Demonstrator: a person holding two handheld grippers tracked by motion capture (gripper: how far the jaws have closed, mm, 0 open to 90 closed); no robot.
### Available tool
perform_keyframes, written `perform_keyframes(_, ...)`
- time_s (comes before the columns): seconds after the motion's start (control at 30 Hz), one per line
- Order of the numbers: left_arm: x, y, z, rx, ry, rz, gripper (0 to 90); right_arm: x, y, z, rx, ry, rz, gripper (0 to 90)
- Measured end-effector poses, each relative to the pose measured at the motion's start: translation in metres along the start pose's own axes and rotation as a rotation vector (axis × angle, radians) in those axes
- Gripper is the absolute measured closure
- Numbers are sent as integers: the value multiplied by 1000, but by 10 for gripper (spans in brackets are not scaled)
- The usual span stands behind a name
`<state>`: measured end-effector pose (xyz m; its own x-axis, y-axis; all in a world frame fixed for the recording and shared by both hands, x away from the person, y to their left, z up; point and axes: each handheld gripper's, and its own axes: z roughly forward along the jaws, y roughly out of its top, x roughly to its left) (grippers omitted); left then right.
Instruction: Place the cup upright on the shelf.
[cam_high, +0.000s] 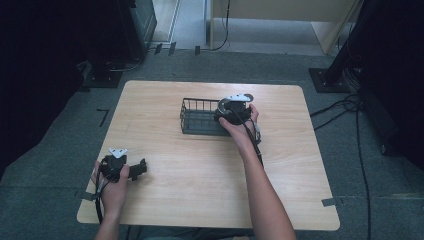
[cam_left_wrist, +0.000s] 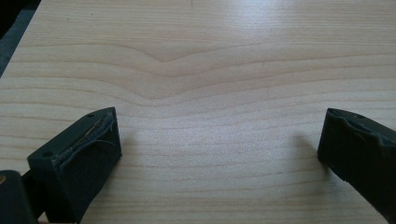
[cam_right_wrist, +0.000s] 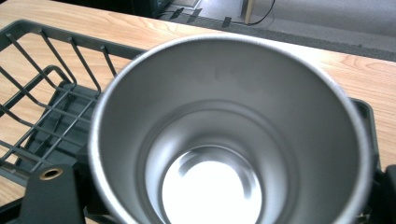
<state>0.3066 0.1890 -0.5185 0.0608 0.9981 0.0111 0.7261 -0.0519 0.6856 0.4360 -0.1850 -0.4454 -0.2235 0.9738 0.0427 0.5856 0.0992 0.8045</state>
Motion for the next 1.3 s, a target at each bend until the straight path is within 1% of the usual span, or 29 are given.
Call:
perform_keyframes(0.03, 0, 0, 0, 0, 0, 0, 0, 0, 0, 0, 0, 0, 0, 166)
perform_keyframes(0.07, 0, 0, 0, 0, 0, 0, 0, 0, 2, -2, 1, 17, 0, 140)
perform_keyframes(0.17, 0, 0, 0, 0, 0, 0, 0, 0, 3, -4, 6, 20, -7, 117)
perform_keyframes(0.2, 0, 0, 0, 0, 0, 0, 0, 0, 4, -6, 3, 21, -8, 91)
perform_keyframes(0.23, 0, 0, 0, 0, 0, 0, 0, 0, 5, -8, 1, 23, -5, 36)
perform_keyframes(0.27, 0, 0, 0, 0, 0, 0, 0, 0, 5, -8, 1, 23, -5, 36)
perform_keyframes(0.33, 0, 0, 0, 0, 0, 0, 0, -1, 6, -13, -1, 24, -2, 4)
perform_keyframes(0.5, 0, 0, 0, 0, 0, 0, 0, -2, 6, -26, -25, 32, -16, 0)
perform_keyframes(0.67, 0, 0, 0, -1, 0, 0, 0, -4, 6, -41, -60, 41, -7, 0)
perform_keyframes(0.73, 0, 0, 0, -1, 0, 0, 0, -4, 5, -47, -73, 44, -11, 0)
perform_keyframes(0.87, 0, 0, 0, -1, 0, 0, 0, -4, 2, -57, -90, 51, -20, 0)
perform_keyframes(0.97, 0, 0, 0, -2, 0, 0, 0, -6, -1, -64, -102, 60, -14, 0)
perform_keyframes(1.07, 0, 0, 0, -2, 0, -1, 0, -9, -4, -71, -110, 57, -2, 0)
perform_keyframes(1.23, 0, 0, 0, -2, 0, 0, 0, -14, -12, -82, -112, 52, -1, 0)
perform_keyframes(1.3, 0, 0, 0, -2, 0, -1, 0, -16, -14, -84, -111, 49, -1, 0)
